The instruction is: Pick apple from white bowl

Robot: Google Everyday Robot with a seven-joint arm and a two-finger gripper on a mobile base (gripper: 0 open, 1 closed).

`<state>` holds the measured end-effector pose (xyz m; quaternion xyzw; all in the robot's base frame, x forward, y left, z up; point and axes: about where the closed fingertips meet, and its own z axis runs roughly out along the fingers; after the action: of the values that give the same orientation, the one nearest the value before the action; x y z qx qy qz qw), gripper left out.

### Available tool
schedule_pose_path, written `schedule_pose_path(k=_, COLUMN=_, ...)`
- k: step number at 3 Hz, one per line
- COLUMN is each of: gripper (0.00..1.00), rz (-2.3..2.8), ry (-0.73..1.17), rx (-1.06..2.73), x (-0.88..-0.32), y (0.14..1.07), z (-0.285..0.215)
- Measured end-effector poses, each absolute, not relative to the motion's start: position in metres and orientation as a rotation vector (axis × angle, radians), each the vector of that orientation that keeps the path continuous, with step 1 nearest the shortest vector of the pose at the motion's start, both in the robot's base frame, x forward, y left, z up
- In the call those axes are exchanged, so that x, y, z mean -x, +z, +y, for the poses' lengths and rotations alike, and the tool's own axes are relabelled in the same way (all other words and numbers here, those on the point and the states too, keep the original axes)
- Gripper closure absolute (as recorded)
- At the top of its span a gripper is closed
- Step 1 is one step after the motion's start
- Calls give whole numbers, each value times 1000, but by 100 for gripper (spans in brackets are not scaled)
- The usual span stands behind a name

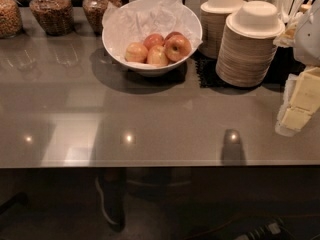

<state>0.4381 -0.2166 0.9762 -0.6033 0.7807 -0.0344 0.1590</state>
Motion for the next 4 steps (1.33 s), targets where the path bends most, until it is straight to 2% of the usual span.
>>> schedule_pose_path(k=2, gripper=0, rz=2203, ry=-86, rx=1693, x=-447, y=977, z=-212)
schedule_pose_path(k=4, gripper=0, rz=2073, ry=7, rx=1538, x=-503, y=969, z=-190)
